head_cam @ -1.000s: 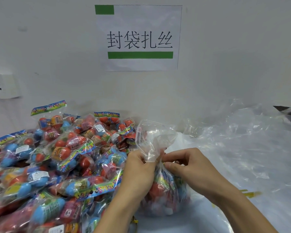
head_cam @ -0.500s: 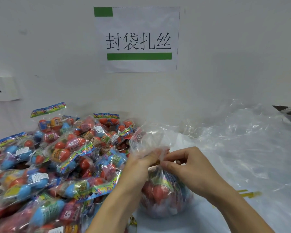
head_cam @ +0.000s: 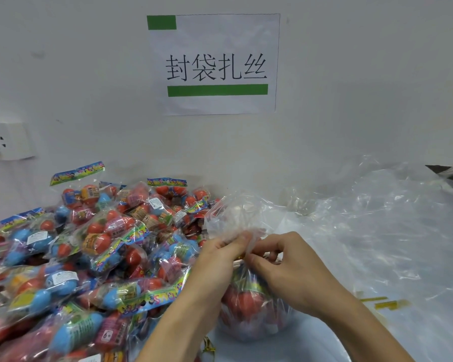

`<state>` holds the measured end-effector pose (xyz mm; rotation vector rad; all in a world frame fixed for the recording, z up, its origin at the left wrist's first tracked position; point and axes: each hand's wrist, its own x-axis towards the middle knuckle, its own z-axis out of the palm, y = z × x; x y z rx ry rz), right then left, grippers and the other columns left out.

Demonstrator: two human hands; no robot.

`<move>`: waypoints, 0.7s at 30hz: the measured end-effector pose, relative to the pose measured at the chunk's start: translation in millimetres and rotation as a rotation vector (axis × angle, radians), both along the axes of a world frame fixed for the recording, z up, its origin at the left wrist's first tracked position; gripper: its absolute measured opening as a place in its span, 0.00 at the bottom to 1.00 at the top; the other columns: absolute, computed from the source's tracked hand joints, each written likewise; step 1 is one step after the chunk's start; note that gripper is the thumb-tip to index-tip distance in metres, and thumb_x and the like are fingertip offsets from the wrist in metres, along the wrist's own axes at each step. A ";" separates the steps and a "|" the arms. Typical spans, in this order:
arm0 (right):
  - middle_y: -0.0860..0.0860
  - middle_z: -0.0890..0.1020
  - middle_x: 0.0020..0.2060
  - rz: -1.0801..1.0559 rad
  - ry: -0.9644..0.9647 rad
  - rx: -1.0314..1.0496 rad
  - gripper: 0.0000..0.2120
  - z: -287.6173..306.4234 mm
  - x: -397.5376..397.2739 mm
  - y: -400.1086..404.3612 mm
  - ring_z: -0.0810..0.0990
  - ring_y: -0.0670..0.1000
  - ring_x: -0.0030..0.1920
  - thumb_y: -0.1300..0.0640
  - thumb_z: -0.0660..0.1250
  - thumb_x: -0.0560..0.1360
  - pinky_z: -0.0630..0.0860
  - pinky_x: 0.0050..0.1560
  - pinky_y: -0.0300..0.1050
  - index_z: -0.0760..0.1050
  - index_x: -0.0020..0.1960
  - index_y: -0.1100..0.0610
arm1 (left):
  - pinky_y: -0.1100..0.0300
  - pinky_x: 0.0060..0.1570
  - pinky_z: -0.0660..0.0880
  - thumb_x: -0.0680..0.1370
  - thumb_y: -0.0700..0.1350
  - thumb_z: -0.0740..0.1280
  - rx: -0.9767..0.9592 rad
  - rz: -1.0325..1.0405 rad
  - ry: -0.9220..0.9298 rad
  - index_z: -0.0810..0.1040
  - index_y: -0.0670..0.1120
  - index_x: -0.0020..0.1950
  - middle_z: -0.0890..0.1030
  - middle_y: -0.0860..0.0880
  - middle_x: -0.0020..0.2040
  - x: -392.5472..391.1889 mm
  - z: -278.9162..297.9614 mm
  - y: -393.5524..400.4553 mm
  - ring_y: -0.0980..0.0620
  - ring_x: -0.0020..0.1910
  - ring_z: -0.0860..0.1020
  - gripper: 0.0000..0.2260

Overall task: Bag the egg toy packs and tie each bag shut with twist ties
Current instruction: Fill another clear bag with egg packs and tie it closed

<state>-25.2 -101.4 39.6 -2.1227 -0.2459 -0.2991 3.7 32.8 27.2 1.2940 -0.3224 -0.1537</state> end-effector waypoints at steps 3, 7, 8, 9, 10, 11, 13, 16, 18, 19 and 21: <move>0.48 0.73 0.23 -0.045 0.021 0.022 0.11 -0.2 0.8 -1.6 0.68 0.46 0.27 0.59 0.69 0.77 0.67 0.32 0.40 0.82 0.35 0.55 | 0.61 0.51 0.80 0.82 0.43 0.62 0.065 0.003 -0.045 0.88 0.50 0.47 0.87 0.47 0.47 -2.0 1.0 0.5 0.51 0.50 0.85 0.14; 0.45 0.73 0.20 -0.140 0.061 0.134 0.12 -1.3 2.5 -5.6 0.67 0.42 0.23 0.58 0.70 0.76 0.64 0.27 0.32 0.84 0.35 0.54 | 0.66 0.53 0.76 0.79 0.41 0.67 0.356 0.209 -0.207 0.84 0.48 0.52 0.85 0.54 0.49 -0.5 -1.4 3.1 0.60 0.51 0.82 0.06; 0.44 0.73 0.20 -0.149 0.072 0.154 0.13 -1.9 3.2 -6.2 0.67 0.42 0.23 0.59 0.69 0.76 0.64 0.27 0.32 0.84 0.34 0.54 | 0.64 0.54 0.77 0.78 0.40 0.68 0.420 0.255 -0.240 0.82 0.47 0.55 0.85 0.54 0.50 0.2 -2.7 3.4 0.60 0.52 0.81 0.07; 0.44 0.73 0.20 -0.157 0.081 0.161 0.13 -2.6 3.8 -6.1 0.67 0.42 0.22 0.59 0.69 0.76 0.64 0.27 0.31 0.83 0.33 0.53 | 0.64 0.53 0.77 0.77 0.39 0.69 0.456 0.280 -0.261 0.82 0.47 0.54 0.84 0.54 0.49 -0.4 -3.4 2.9 0.60 0.50 0.81 0.08; 0.44 0.73 0.20 -0.165 0.084 0.160 0.14 -3.0 4.3 -5.9 0.67 0.42 0.22 0.59 0.70 0.76 0.64 0.26 0.31 0.83 0.32 0.53 | 0.64 0.49 0.77 0.76 0.38 0.69 0.484 0.291 -0.277 0.82 0.47 0.51 0.84 0.54 0.45 -1.3 -3.6 2.1 0.60 0.47 0.82 0.07; 0.43 0.73 0.19 -0.172 0.084 0.156 0.15 -3.2 4.6 -5.7 0.68 0.42 0.22 0.59 0.70 0.76 0.63 0.26 0.29 0.82 0.31 0.52 | 0.65 0.45 0.77 0.76 0.38 0.68 0.507 0.294 -0.289 0.82 0.47 0.47 0.84 0.53 0.41 -2.4 -3.3 1.3 0.59 0.42 0.81 0.06; 0.43 0.73 0.20 -0.178 0.077 0.157 0.15 -3.7 5.2 -5.4 0.69 0.42 0.22 0.59 0.70 0.75 0.63 0.26 0.29 0.81 0.30 0.52 | 0.63 0.40 0.75 0.76 0.38 0.69 0.541 0.295 -0.308 0.82 0.47 0.42 0.83 0.53 0.35 -2.6 -4.1 0.1 0.58 0.36 0.79 0.05; 0.43 0.76 0.22 -0.184 0.068 0.191 0.11 -4.4 6.0 -4.2 0.69 0.42 0.23 0.58 0.71 0.74 0.64 0.27 0.29 0.83 0.33 0.54 | 0.65 0.37 0.73 0.76 0.39 0.69 0.514 0.301 -0.302 0.82 0.47 0.40 0.82 0.53 0.32 -1.2 -5.6 -0.8 0.59 0.33 0.78 0.06; 0.43 0.78 0.24 -0.204 0.064 0.212 0.09 -5.3 6.8 -3.5 0.70 0.41 0.24 0.57 0.71 0.74 0.66 0.28 0.31 0.84 0.35 0.55 | 0.66 0.37 0.74 0.76 0.39 0.70 0.482 0.316 -0.297 0.82 0.47 0.40 0.83 0.52 0.33 -0.7 -5.9 -1.6 0.58 0.34 0.80 0.06; 0.43 0.78 0.24 -0.216 0.063 0.219 0.09 -5.5 7.0 -3.4 0.70 0.41 0.24 0.57 0.72 0.74 0.66 0.29 0.31 0.84 0.36 0.55 | 0.65 0.36 0.74 0.76 0.38 0.71 0.463 0.327 -0.297 0.82 0.46 0.39 0.83 0.52 0.33 -0.9 -5.8 -1.8 0.57 0.34 0.80 0.06; 0.42 0.78 0.24 -0.231 0.062 0.232 0.08 -5.4 7.2 -3.6 0.71 0.41 0.24 0.57 0.72 0.74 0.66 0.28 0.30 0.84 0.36 0.55 | 0.64 0.35 0.73 0.75 0.37 0.71 0.435 0.346 -0.311 0.81 0.45 0.37 0.82 0.51 0.31 -0.8 -5.8 -1.6 0.56 0.32 0.79 0.08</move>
